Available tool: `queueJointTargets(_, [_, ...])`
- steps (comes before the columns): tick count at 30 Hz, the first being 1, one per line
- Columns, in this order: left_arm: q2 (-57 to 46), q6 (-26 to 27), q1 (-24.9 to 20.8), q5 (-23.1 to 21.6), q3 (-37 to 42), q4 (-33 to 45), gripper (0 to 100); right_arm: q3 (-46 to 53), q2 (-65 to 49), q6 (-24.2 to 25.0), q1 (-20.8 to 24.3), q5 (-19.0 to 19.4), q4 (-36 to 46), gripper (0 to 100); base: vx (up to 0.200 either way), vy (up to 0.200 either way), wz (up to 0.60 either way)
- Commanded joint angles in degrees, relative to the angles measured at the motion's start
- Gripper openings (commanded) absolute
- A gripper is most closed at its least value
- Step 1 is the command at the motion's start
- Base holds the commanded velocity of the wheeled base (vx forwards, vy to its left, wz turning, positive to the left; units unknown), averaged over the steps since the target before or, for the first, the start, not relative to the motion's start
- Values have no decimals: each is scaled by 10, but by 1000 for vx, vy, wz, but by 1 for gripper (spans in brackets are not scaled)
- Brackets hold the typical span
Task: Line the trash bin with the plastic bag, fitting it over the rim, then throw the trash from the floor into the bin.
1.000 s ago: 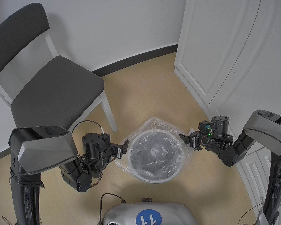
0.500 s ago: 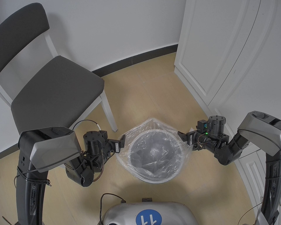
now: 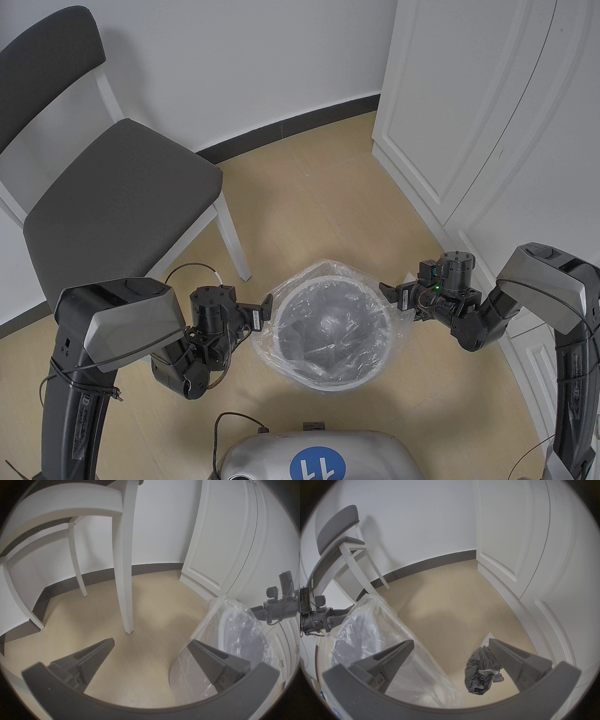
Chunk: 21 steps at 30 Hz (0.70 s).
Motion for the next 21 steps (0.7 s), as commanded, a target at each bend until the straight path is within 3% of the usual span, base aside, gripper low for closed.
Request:
queueJointTargets(1, [6, 0, 1, 2, -2, 26, 100, -12, 26, 0, -4, 0, 0, 100, 0, 0, 0])
queueJointTargets(21, [25, 6, 7, 18, -15, 82, 100, -45, 84, 18, -15, 4, 6, 100, 0, 0, 0])
